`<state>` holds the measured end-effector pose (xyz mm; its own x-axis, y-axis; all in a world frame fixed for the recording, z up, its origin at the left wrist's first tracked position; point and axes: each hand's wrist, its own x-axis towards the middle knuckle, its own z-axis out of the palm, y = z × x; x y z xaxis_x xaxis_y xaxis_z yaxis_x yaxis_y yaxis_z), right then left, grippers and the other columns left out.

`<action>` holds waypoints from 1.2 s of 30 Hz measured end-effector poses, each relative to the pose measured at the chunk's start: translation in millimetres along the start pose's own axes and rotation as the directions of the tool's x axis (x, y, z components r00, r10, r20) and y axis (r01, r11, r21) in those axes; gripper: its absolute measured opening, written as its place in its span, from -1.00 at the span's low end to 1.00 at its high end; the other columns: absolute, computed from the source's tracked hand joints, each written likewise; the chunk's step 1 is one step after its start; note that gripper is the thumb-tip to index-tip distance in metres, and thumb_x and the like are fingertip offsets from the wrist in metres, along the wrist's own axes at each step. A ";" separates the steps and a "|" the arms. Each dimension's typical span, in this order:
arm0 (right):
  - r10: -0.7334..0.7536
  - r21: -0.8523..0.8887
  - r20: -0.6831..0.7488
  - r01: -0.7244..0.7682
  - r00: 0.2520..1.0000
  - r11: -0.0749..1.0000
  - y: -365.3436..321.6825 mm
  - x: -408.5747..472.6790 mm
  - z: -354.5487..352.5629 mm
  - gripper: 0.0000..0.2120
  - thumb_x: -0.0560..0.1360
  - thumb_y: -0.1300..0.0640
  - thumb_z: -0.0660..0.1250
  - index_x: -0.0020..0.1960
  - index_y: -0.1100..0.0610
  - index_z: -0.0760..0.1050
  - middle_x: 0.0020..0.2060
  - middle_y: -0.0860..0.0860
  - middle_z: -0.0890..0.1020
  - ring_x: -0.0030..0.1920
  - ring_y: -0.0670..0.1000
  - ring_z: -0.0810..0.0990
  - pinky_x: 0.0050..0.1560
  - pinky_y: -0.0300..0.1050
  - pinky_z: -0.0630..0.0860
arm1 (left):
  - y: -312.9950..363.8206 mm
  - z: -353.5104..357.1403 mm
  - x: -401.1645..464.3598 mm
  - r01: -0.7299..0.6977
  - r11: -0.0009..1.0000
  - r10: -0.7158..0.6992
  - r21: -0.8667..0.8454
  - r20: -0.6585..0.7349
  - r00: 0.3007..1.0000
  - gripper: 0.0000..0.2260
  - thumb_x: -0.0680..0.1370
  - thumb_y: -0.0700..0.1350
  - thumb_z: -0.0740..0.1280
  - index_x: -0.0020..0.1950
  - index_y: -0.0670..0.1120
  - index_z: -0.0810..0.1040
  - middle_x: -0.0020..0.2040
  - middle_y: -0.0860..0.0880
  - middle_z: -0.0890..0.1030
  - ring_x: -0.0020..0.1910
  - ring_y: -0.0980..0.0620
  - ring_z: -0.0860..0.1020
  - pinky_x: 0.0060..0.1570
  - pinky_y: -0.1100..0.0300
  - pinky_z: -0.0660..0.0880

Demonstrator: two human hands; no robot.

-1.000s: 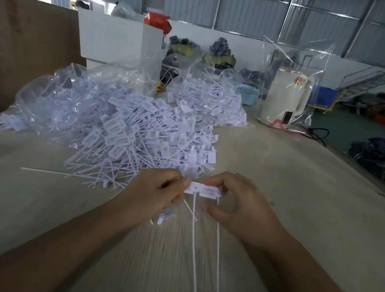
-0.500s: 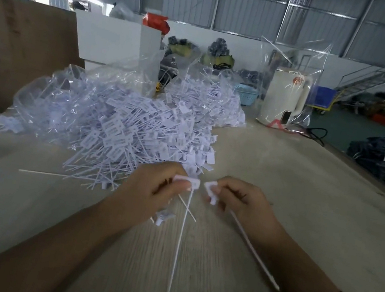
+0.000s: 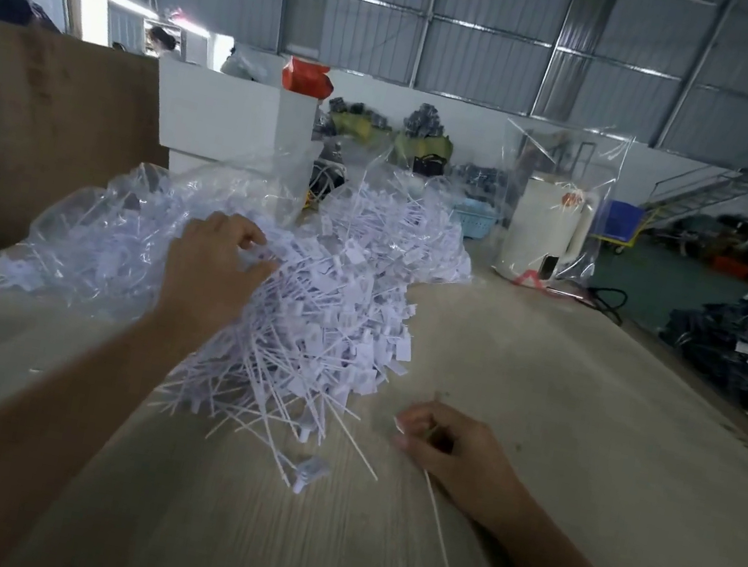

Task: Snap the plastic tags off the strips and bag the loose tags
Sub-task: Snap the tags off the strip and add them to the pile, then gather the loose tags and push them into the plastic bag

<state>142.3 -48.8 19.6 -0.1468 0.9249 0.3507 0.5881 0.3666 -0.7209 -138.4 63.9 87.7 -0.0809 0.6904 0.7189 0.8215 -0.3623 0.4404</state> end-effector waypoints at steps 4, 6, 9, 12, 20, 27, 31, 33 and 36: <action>0.017 0.018 0.024 -0.017 1.000 1.000 -2.8 -0.7 3.7 -0.78 0.43 0.19 0.45 -0.17 -0.13 0.54 -0.34 -0.32 0.58 -0.33 -0.31 0.50 -0.27 -0.48 0.35 | -1.1 14.4 -5.7 -0.006 0.984 -0.018 0.179 0.133 0.991 -0.79 0.43 -0.01 0.43 0.01 -0.05 0.58 0.10 -0.10 0.48 0.15 -0.17 0.36 0.10 -0.03 0.26; 0.008 0.032 -0.001 -0.008 1.000 0.999 -5.5 -2.7 0.6 -0.78 0.41 0.21 0.45 -0.15 -0.10 0.53 -0.35 -0.29 0.58 -0.37 -0.30 0.48 -0.31 -0.48 0.35 | 3.3 4.9 -13.6 0.002 0.998 0.000 0.064 -0.030 1.000 -0.87 0.47 -0.07 0.40 -0.02 -0.07 0.58 0.06 -0.12 0.50 0.09 -0.21 0.41 0.06 -0.01 0.29; 0.031 0.199 -0.108 -0.009 0.994 0.980 -9.5 -4.0 -3.6 -0.79 0.41 0.25 0.44 -0.14 -0.05 0.52 -0.31 -0.16 0.60 -0.39 -0.22 0.47 -0.35 -0.40 0.40 | 10.7 -17.4 -42.3 -0.074 0.990 0.052 -0.121 -0.175 0.983 -0.84 0.49 -0.11 0.23 -0.03 -0.13 0.56 -0.01 -0.13 0.53 0.00 -0.14 0.44 -0.02 0.18 0.20; 0.158 0.382 -0.189 -0.076 0.969 0.921 -21.4 2.2 10.8 -0.80 0.43 0.21 0.41 -0.22 -0.03 0.44 -0.49 -0.09 0.47 -0.48 -0.10 0.37 -0.46 -0.25 0.33 | 15.6 -29.9 -79.3 -0.047 0.975 0.013 -0.217 -0.156 0.988 -0.78 0.47 -0.14 0.16 -0.01 -0.17 0.54 -0.04 -0.06 0.51 0.00 -0.07 0.42 0.00 0.14 0.25; -0.271 -0.002 -0.172 0.275 0.947 0.961 -112.8 103.3 36.0 -0.81 0.46 0.21 0.38 -0.17 -0.05 0.45 -0.40 -0.13 0.49 -0.40 -0.14 0.45 -0.36 -0.32 0.38 | 23.6 -23.9 -93.1 0.143 0.923 -0.171 -0.358 -0.047 0.984 -0.77 0.45 -0.16 0.18 0.06 -0.14 0.50 -0.05 0.16 0.40 0.06 -0.04 0.42 0.07 -0.11 0.43; -0.359 -0.506 0.059 0.338 0.932 0.794 -105.4 174.6 98.1 -0.86 0.53 0.21 0.26 0.05 0.23 0.50 0.04 0.12 0.55 0.08 0.10 0.48 0.06 -0.07 0.37 | 21.1 -17.8 -99.3 0.262 0.936 -0.285 -0.236 -0.067 0.956 -0.73 0.44 -0.29 0.34 0.02 0.03 0.45 0.04 0.05 0.42 0.12 -0.02 0.35 0.11 0.06 0.20; -0.434 -0.617 0.140 0.422 0.890 0.665 -107.4 169.9 98.2 -0.75 0.58 0.09 0.19 0.10 0.19 0.56 0.22 0.08 0.49 0.19 0.10 0.44 0.16 -0.03 0.30 | 18.2 -14.4 -101.0 0.353 0.896 -0.372 -0.269 -0.018 0.928 -0.78 0.48 -0.08 0.24 0.12 -0.02 0.48 0.21 0.00 0.40 0.26 -0.03 0.30 0.20 0.05 0.13; -0.487 -0.575 0.084 0.442 0.869 0.689 -119.8 161.2 83.2 -0.77 0.56 0.10 0.23 0.06 0.19 0.61 0.20 0.10 0.51 0.15 0.14 0.49 0.15 0.04 0.36 | 17.9 -14.6 -100.7 0.372 0.883 -0.388 -0.287 0.002 0.922 -0.75 0.49 -0.06 0.24 0.16 -0.02 0.47 0.26 0.00 0.39 0.31 -0.03 0.28 0.28 0.00 0.10; -0.488 -0.410 -0.083 0.416 0.869 0.811 -127.4 134.7 57.9 -0.84 0.53 0.14 0.29 -0.01 0.18 0.62 -0.03 0.07 0.58 -0.01 0.11 0.55 0.03 0.00 0.44 | 15.6 -14.1 -100.3 0.412 0.877 -0.425 -0.246 -0.002 0.905 -0.68 0.48 -0.17 0.34 0.22 -0.03 0.45 0.34 -0.03 0.34 0.38 -0.06 0.22 0.33 -0.02 0.06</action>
<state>1.6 34.8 124.1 -0.3485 0.6168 0.7058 0.7424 0.6413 -0.1938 -125.4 -19.8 30.1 -0.4241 0.7775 0.4644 0.5486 -0.1875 0.8148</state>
